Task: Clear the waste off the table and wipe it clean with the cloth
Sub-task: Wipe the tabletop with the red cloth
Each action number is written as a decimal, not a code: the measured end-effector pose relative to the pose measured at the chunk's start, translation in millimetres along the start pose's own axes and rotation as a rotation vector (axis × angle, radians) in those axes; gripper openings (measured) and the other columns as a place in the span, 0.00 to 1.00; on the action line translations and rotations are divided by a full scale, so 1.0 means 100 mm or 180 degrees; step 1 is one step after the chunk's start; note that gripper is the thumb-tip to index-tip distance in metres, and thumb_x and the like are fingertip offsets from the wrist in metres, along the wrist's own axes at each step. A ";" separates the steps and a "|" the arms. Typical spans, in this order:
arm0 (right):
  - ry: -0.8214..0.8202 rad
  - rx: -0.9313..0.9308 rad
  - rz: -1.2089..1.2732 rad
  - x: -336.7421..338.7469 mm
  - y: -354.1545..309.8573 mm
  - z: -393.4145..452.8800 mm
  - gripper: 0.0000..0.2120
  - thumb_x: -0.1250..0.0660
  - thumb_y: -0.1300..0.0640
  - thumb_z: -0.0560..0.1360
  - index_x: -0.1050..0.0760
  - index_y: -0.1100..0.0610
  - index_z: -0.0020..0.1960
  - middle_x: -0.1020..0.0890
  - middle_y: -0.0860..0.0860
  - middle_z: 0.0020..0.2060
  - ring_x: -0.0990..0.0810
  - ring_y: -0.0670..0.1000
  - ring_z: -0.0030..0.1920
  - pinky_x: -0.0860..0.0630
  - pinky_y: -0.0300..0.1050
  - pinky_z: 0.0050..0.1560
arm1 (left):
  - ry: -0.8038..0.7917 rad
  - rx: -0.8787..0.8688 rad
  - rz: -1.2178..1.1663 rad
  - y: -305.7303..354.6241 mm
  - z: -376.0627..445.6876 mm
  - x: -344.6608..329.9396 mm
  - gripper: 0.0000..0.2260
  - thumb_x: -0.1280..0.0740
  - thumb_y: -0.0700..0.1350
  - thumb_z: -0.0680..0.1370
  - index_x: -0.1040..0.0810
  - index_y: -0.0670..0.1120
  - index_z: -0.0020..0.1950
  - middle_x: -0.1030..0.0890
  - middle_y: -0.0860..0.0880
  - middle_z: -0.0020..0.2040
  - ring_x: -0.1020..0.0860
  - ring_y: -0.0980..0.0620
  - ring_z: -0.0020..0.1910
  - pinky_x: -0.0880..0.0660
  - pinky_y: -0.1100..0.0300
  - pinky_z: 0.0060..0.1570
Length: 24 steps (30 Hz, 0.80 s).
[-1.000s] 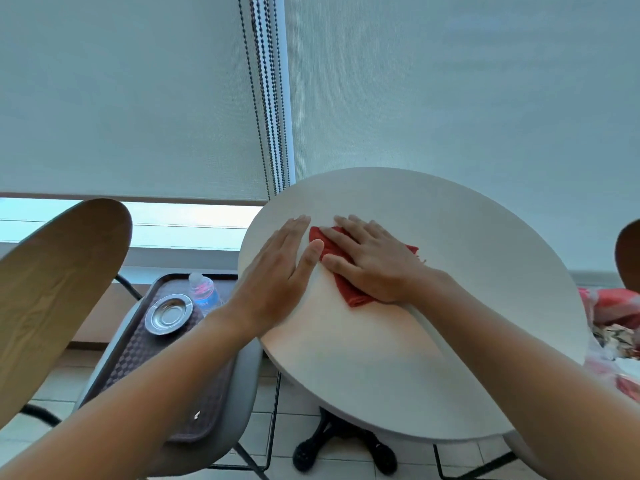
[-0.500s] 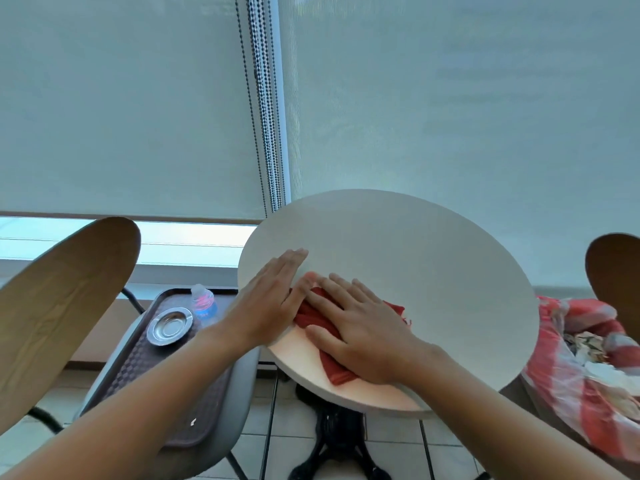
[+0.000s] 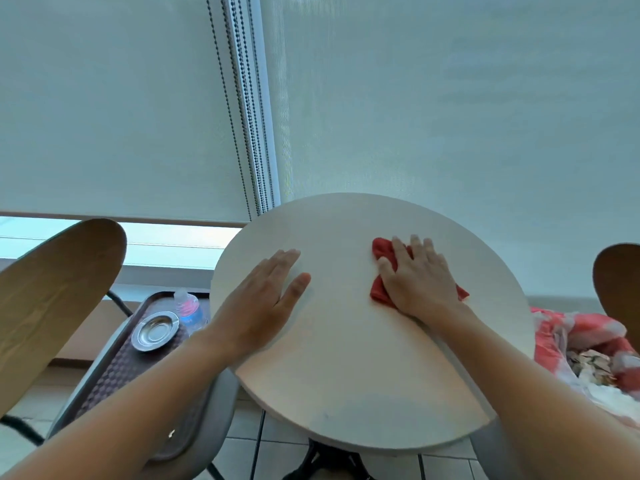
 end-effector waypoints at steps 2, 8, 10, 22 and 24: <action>0.0053 -0.0195 0.0035 -0.01 0.03 0.30 0.32 0.57 0.40 0.82 0.54 0.52 0.82 0.52 0.57 0.82 0.57 0.58 0.81 0.58 0.59 0.79 | 0.0069 0.0118 -0.0120 -0.05 -0.01 0.03 0.27 0.50 0.60 0.82 0.43 0.53 0.80 0.40 0.56 0.80 0.46 0.60 0.78 0.54 0.68 0.73; -0.0086 0.0073 -0.0033 -0.05 -0.27 0.96 0.32 0.56 0.41 0.82 0.53 0.53 0.82 0.51 0.58 0.81 0.55 0.59 0.81 0.59 0.59 0.79 | 0.0106 0.0201 -0.0072 -0.09 -0.03 0.05 0.26 0.48 0.59 0.83 0.44 0.54 0.80 0.41 0.57 0.80 0.47 0.61 0.78 0.55 0.69 0.72; -0.0183 0.0408 -0.0061 -0.09 -0.45 1.04 0.31 0.55 0.40 0.82 0.52 0.51 0.82 0.49 0.56 0.81 0.54 0.58 0.81 0.59 0.58 0.79 | 0.0103 0.0219 0.0005 -0.12 -0.04 0.04 0.26 0.48 0.59 0.83 0.44 0.54 0.81 0.42 0.56 0.80 0.47 0.61 0.78 0.56 0.70 0.72; -0.0441 0.2470 -0.0096 -0.23 -1.19 -0.07 0.27 0.53 0.38 0.83 0.49 0.42 0.81 0.45 0.47 0.81 0.52 0.50 0.81 0.57 0.51 0.80 | 0.0574 0.0224 -0.0514 -0.15 -0.06 0.14 0.22 0.46 0.55 0.84 0.33 0.48 0.76 0.30 0.52 0.74 0.36 0.60 0.72 0.48 0.78 0.66; -0.0444 0.2684 -0.0123 -0.22 -1.17 -0.33 0.28 0.54 0.37 0.83 0.49 0.42 0.81 0.45 0.47 0.81 0.52 0.49 0.81 0.57 0.50 0.80 | 0.0616 0.0210 -0.0633 -0.14 -0.08 0.16 0.21 0.46 0.53 0.85 0.31 0.47 0.75 0.28 0.52 0.72 0.34 0.64 0.69 0.47 0.80 0.64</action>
Point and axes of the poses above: each hand's wrist, its own z-axis towards the middle knuckle, its own x-axis out of the back of the hand, y = z × x, the point moved 6 cm from there along z, towards the middle knuckle
